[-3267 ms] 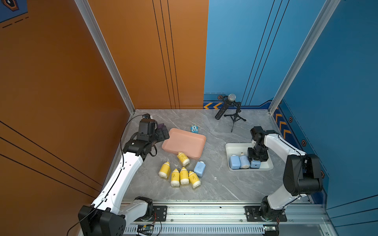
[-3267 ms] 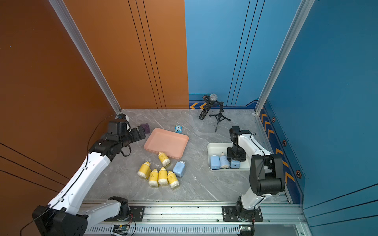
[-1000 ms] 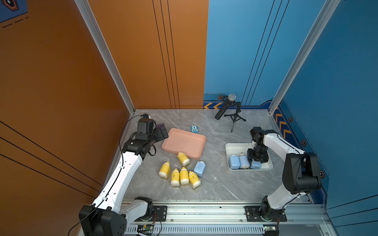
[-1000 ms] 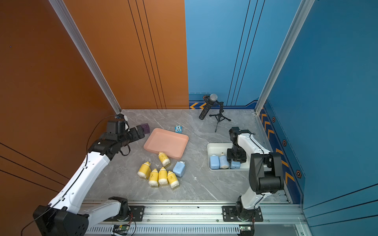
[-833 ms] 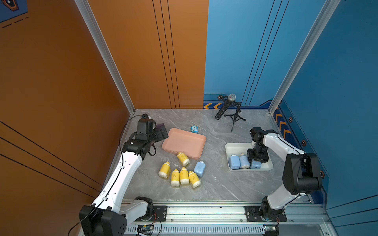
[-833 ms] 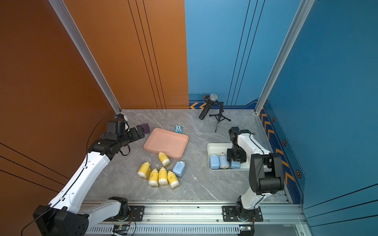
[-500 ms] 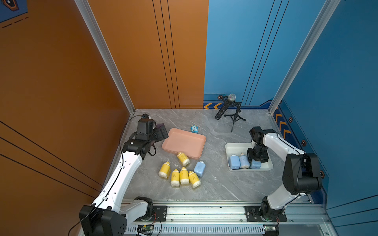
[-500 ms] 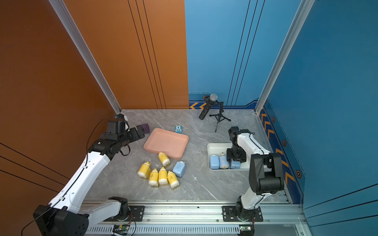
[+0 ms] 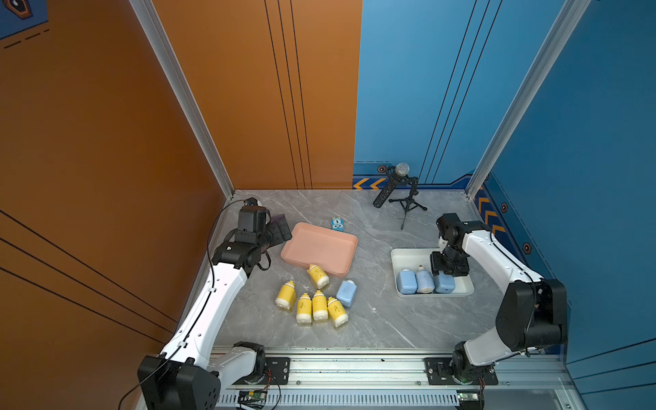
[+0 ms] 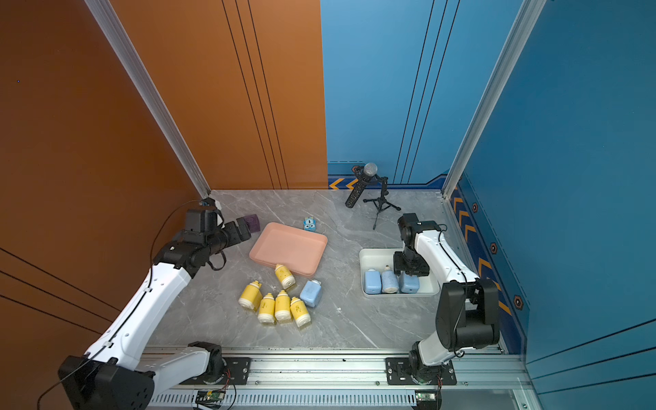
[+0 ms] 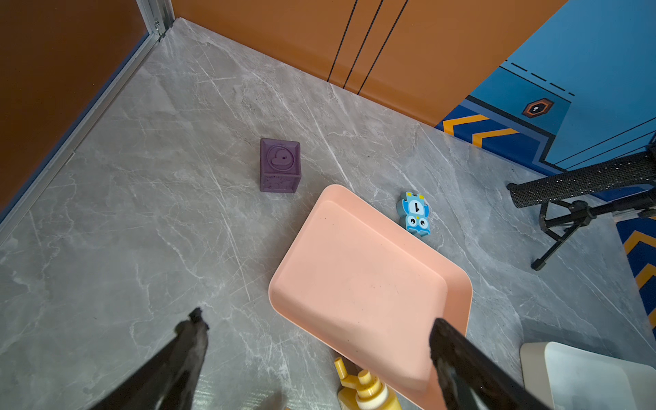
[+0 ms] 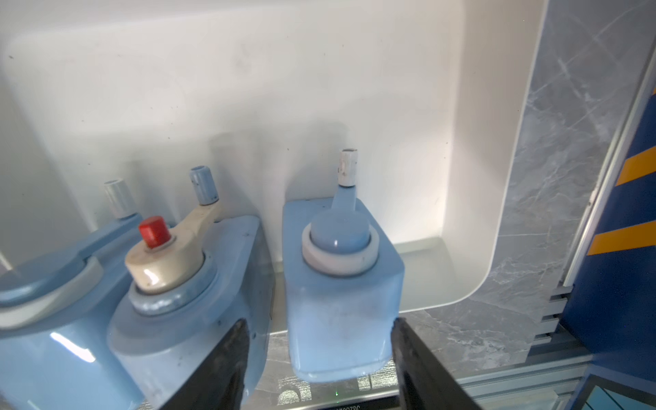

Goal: Place the pencil sharpeners by color into the storage box
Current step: Place the pencil sharpener in the storage box, then pick up the pencil sharpener from the center of the board.

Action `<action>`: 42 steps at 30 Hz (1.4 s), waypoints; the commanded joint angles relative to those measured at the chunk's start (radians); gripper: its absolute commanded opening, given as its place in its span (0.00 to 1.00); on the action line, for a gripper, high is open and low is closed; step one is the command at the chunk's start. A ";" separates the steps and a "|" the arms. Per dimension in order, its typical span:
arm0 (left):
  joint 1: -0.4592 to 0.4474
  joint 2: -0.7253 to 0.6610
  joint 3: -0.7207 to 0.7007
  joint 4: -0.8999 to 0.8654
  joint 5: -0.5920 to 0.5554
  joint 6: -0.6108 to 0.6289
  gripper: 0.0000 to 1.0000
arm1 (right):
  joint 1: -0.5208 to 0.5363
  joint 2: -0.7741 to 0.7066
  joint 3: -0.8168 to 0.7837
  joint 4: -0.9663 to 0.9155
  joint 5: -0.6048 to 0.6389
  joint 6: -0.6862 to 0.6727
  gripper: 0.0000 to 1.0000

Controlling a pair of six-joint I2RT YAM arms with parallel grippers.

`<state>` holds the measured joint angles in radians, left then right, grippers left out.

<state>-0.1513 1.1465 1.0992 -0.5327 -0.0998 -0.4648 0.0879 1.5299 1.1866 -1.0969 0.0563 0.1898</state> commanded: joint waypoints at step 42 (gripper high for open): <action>0.007 0.006 -0.009 -0.003 0.003 -0.001 0.98 | 0.821 -0.112 0.192 0.018 0.275 0.696 0.72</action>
<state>-0.1547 1.1469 1.0992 -0.5327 -0.1028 -0.4648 0.8764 1.4246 1.3800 -1.1030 0.2382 0.7635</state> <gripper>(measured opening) 0.984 0.709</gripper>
